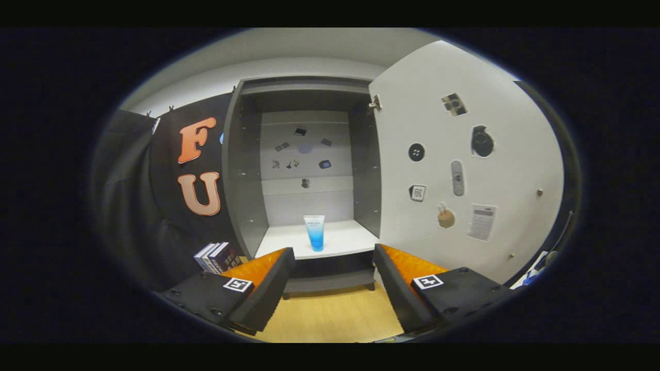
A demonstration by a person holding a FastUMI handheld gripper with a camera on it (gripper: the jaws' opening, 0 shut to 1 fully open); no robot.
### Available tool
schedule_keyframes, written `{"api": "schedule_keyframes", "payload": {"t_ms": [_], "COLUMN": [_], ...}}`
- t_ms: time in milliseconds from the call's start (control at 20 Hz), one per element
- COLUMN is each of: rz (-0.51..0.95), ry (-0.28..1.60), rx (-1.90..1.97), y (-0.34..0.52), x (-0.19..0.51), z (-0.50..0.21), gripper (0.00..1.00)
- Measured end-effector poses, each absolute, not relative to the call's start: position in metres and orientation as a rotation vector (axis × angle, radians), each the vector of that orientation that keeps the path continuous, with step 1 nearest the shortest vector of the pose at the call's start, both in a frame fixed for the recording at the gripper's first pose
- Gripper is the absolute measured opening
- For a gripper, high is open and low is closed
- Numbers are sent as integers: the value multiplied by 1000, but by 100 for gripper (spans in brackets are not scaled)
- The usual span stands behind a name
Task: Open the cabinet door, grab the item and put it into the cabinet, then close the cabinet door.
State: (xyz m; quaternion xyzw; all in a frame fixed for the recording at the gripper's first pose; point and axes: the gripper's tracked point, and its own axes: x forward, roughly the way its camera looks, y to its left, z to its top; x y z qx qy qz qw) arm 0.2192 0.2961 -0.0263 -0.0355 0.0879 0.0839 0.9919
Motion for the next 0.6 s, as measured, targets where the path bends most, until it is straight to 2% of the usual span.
{"api": "schedule_keyframes", "payload": {"t_ms": [250,600], "rz": [140,15], "ry": [124,102], "rx": [-103,-78], "y": [243,155], "x": [157,115], "z": [1,23], "gripper": [98,98]}}
